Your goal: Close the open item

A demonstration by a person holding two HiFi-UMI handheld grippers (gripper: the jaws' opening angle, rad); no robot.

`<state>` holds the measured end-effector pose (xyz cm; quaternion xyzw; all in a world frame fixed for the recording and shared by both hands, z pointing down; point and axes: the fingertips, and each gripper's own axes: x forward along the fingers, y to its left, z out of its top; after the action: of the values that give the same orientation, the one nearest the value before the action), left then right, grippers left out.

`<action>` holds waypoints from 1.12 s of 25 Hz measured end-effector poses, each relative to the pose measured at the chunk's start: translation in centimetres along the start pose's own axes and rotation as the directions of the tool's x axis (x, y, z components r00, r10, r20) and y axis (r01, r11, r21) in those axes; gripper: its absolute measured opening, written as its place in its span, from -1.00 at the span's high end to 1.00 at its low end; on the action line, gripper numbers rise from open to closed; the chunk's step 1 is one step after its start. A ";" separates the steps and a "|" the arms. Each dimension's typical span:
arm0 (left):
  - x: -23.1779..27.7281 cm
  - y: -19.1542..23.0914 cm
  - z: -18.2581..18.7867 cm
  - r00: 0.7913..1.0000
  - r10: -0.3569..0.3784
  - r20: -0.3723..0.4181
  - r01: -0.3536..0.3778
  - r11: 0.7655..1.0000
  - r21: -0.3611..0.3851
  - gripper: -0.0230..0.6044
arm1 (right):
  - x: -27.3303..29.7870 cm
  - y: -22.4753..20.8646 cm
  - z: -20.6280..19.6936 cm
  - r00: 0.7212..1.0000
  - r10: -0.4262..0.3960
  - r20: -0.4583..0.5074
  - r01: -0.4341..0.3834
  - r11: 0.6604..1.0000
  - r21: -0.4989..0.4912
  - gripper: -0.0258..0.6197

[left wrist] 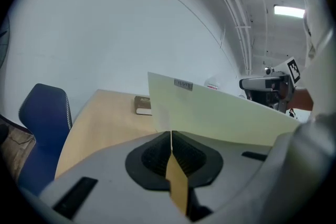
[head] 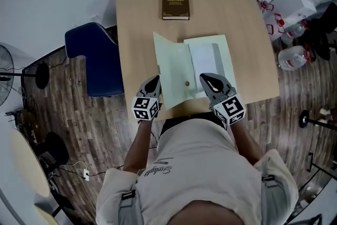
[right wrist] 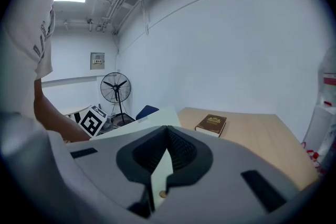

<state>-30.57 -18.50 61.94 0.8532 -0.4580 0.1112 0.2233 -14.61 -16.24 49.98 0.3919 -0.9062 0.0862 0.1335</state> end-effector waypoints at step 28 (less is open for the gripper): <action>6.0 -7.7 0.2 0.993 -0.074 -0.089 0.079 0.996 0.047 0.87 | -8.1 -7.5 -1.8 0.990 -0.134 0.048 0.130 0.988 0.079 0.95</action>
<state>-20.85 -19.27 62.03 0.8698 -0.4119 0.1513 0.2256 -3.47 -15.34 49.61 0.4578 -0.8776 0.1011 0.0998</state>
